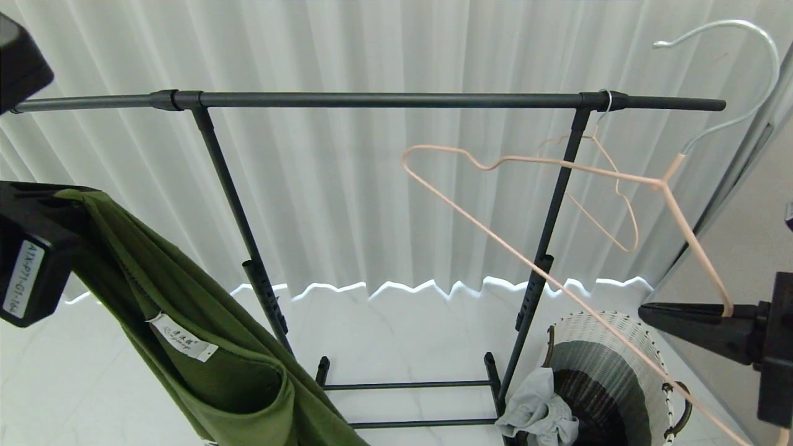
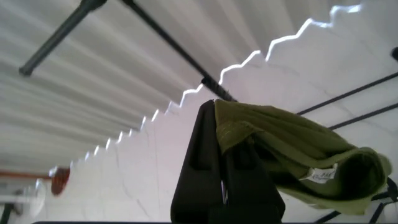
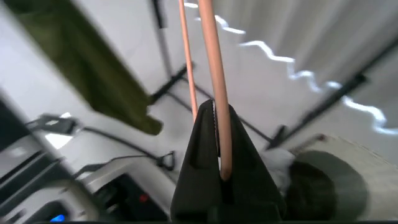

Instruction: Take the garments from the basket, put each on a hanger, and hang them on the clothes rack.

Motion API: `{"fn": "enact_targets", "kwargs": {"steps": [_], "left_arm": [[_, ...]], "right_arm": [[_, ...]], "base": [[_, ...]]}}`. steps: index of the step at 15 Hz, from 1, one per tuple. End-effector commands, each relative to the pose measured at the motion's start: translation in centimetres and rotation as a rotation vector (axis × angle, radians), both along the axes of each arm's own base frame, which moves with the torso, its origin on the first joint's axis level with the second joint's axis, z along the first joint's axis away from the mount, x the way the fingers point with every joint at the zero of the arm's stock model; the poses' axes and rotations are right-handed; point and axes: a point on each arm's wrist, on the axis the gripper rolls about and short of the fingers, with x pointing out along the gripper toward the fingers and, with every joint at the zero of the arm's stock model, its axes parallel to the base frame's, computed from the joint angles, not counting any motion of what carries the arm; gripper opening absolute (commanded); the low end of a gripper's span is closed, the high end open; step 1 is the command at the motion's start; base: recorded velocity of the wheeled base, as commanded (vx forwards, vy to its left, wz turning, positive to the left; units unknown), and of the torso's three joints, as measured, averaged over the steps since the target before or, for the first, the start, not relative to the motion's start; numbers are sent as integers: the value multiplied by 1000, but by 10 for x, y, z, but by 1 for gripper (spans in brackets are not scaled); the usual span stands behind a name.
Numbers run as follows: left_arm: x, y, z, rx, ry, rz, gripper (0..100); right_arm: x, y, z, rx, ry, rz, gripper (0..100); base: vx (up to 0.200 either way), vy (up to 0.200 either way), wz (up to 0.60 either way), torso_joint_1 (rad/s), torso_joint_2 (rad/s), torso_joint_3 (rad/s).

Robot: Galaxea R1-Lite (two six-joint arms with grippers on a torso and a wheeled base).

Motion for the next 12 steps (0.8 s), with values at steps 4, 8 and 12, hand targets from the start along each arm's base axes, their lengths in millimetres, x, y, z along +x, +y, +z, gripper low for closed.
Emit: {"fn": "enact_targets", "kwargs": {"steps": [4,8,12], "left_arm": [[41,-34,-18,-147,59,141,0],[56,-51,-23,-219,70,182,0],[52,-52,-21,-234,66,163,0]], "right_arm": [[-32,35,-5,17,88,292,0],[-41,42,-6,15,108,361,0],[-37,47,-11,-9,124,351,0]], "base": [[0,0,0,0,0,0],[0,0,0,0,0,0],[0,0,0,0,0,0]]}}
